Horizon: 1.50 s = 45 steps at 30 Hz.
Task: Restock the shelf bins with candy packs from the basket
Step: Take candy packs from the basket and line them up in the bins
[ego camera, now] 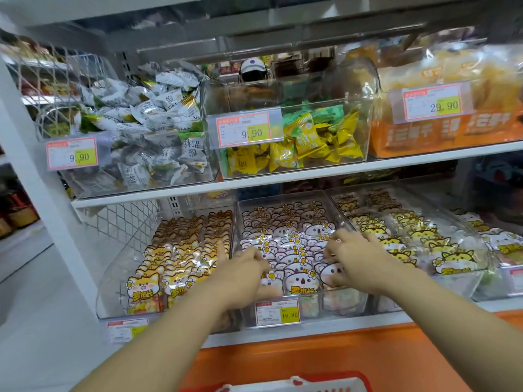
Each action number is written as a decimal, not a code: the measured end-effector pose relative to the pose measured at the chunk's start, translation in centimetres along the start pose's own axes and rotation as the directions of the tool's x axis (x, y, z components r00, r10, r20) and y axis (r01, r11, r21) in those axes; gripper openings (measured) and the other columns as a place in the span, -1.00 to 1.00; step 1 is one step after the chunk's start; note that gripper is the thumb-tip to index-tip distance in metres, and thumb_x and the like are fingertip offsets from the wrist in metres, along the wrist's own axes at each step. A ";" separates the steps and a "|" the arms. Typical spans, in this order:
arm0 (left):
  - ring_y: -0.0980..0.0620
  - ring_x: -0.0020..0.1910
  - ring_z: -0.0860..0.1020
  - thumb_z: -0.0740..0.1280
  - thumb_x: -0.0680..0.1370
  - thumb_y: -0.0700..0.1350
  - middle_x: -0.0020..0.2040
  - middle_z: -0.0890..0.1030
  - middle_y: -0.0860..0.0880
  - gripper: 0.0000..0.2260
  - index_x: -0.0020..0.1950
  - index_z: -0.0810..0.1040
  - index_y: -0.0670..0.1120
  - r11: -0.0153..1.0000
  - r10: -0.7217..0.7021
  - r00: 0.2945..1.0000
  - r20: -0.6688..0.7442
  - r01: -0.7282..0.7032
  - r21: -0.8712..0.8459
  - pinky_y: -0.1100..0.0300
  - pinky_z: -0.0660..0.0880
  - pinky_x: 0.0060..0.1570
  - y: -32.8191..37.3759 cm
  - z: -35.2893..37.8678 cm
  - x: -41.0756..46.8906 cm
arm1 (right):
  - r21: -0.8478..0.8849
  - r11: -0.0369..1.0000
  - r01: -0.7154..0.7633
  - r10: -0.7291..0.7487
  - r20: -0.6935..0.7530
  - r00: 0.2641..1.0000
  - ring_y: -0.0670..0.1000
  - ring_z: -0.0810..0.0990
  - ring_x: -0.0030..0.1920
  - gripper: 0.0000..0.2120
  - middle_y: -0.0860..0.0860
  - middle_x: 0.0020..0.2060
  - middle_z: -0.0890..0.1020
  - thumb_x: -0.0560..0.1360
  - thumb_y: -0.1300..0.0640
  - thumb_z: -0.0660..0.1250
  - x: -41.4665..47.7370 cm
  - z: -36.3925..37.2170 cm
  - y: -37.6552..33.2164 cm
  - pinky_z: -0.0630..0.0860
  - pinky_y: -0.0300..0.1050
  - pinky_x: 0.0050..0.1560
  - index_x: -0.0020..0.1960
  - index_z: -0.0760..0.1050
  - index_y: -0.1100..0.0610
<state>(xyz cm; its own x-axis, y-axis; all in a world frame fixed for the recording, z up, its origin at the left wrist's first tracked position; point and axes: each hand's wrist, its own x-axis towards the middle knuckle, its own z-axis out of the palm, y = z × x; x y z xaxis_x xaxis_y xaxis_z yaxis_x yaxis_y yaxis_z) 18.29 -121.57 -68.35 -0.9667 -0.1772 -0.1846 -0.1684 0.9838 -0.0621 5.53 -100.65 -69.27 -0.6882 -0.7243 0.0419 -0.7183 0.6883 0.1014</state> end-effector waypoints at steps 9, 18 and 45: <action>-0.08 0.52 0.16 0.37 0.55 0.13 0.48 0.28 0.02 -0.66 0.24 0.63 0.00 0.990 0.037 0.999 0.009 -0.038 0.138 -0.47 -0.26 0.43 0.9 -0.4 1.9 | 0.024 0.998 -0.066 0.065 0.058 0.996 0.13 0.64 0.02 -0.94 0.04 -0.04 0.66 0.50 0.07 0.39 0.7 -0.3 -0.6 0.49 -0.11 -0.14 -0.02 0.60 -0.01; -0.15 0.58 -0.01 0.34 0.57 0.05 0.51 0.23 -0.01 -0.76 0.14 0.66 -0.04 0.982 0.006 1.000 0.015 -0.009 0.188 -0.50 -0.31 0.39 0.4 0.9 2.3 | -0.222 0.972 -0.073 0.107 0.146 0.984 0.09 0.58 0.19 -0.74 0.03 0.15 0.62 0.56 0.27 0.26 1.9 0.3 -1.4 0.37 -0.04 0.29 0.19 0.55 0.06; -0.05 0.29 0.43 0.34 0.58 0.08 0.23 0.46 0.06 -0.73 0.28 0.57 0.15 0.986 -0.087 0.843 -0.530 0.149 0.077 -0.34 -0.04 0.50 1.3 3.5 -1.6 | 0.262 0.965 -0.016 0.169 -0.575 0.801 0.15 0.57 -0.07 -0.68 0.01 -0.07 0.66 0.36 0.29 0.47 -3.6 5.9 -2.1 0.56 0.02 -0.17 0.09 0.63 0.11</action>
<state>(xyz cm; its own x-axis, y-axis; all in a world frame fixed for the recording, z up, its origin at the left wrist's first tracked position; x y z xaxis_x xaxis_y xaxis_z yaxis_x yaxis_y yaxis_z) 20.33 -120.10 -71.59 -0.9029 -0.2193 0.3698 -0.2957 0.9411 -0.1639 8.87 -99.25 -75.47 -0.6139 -0.4862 0.6219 -0.7086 0.6866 -0.1628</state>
